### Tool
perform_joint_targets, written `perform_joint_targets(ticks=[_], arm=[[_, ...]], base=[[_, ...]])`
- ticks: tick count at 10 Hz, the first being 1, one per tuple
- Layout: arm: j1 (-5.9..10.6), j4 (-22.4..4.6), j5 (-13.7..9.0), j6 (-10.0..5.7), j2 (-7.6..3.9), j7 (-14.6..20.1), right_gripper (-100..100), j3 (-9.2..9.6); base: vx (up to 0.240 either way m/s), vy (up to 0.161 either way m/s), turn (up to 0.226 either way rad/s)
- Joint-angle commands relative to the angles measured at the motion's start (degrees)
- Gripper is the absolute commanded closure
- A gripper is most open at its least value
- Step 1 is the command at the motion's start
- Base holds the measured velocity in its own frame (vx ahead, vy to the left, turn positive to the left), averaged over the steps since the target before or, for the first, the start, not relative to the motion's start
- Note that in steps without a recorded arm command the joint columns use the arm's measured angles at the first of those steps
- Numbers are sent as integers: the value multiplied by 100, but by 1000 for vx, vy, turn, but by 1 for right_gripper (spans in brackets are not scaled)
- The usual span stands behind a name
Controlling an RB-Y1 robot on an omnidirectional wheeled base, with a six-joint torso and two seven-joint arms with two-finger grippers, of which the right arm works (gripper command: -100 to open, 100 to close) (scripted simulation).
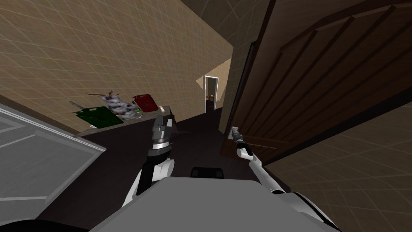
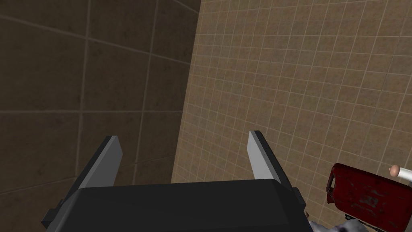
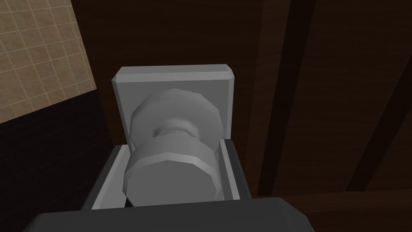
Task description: Pull the door open
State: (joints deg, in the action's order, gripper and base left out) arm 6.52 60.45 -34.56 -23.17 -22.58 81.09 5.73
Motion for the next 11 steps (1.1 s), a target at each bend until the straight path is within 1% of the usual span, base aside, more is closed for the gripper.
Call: perform_joint_targets(ticks=[1, 2, 3, 5, 6, 7, 8, 9, 10, 11], arm=[[-115, 165, 24, -40, -130, 151, 100, 150], [-165, 228, 36, -62, -195, 221, 100, 227], [-272, 364, 61, -111, -335, 372, 100, 391], [-384, 506, 87, -162, -481, 530, 100, 563], [-490, 641, 112, -210, -620, 680, 100, 726], [-538, 702, 123, -232, -683, 748, 100, 801], [-622, 808, 143, -270, -792, 866, 100, 929], [-677, 878, 155, -295, -864, 944, 100, 1013], [-622, 825, 149, -250, -802, 870, 100, 958], [-794, 950, 212, -428, -994, 1029, 100, 1127]], base=[[-151, -44, 9], [-133, -38, 13], [-153, -42, 3], [-123, -37, 2], [-131, -54, -3], [-132, -68, 3], [-153, -60, 4], [-155, -51, -1], [-66, -18, 11], [-22, -2, -84]])
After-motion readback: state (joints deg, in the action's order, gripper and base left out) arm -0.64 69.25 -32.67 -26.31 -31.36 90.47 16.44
